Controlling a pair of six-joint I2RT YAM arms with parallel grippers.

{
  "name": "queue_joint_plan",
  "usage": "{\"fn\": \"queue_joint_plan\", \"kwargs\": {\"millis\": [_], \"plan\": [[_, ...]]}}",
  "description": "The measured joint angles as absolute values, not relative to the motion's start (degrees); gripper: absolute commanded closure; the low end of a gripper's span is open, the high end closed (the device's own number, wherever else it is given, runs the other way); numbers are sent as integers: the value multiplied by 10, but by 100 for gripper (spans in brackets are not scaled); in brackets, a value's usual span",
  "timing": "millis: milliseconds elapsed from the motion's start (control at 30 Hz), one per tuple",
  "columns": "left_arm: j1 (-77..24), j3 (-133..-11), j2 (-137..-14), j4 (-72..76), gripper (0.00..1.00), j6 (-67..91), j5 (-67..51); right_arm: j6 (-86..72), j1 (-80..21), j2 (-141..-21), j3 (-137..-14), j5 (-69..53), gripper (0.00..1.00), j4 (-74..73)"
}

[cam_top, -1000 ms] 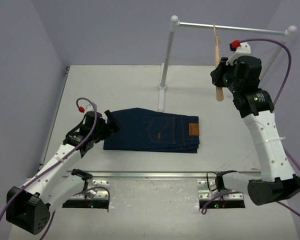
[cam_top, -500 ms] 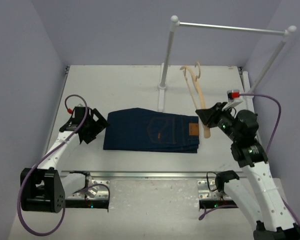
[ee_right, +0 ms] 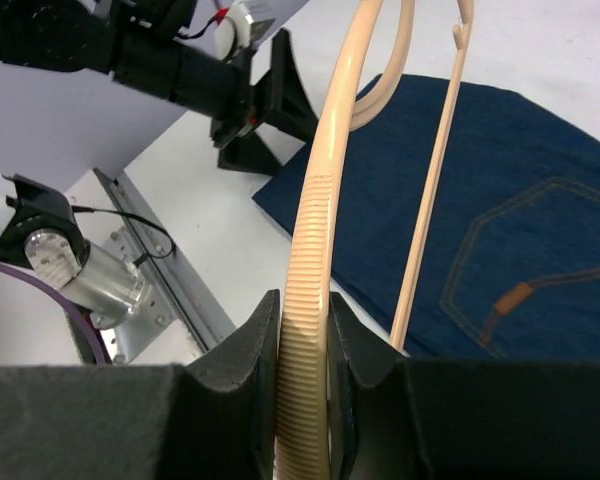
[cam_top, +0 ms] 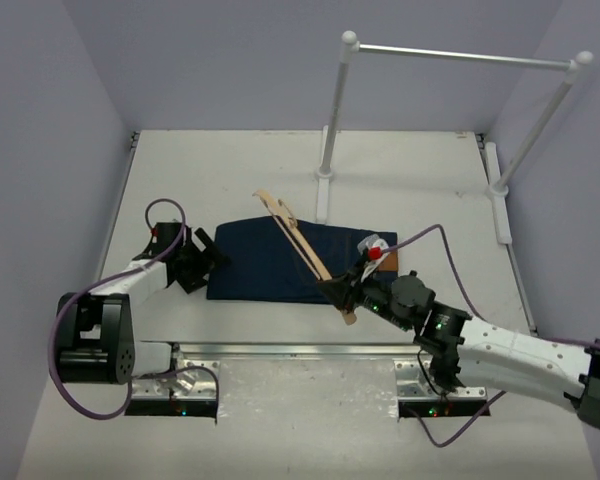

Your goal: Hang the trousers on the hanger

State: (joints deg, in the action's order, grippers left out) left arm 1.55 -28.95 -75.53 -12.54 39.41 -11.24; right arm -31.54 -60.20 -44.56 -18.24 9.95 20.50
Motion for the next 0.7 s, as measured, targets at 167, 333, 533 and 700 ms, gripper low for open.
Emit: {"fn": "queue_joint_plan", "kwargs": {"millis": [167,333,533,700], "plan": [[18,-272,-783,-46,68,380,-173,-314,-718,-617,-179,262,100,335],[19,-254,-791,-27,86,365,-196,-371,-751,-735,-179,397,100,382],[19,-230,-789,1,100,365,-225,-440,-786,-794,-221,497,100,365],[19,-202,-753,10,100,369,-250,-519,-786,-827,-242,517,100,343]]}}
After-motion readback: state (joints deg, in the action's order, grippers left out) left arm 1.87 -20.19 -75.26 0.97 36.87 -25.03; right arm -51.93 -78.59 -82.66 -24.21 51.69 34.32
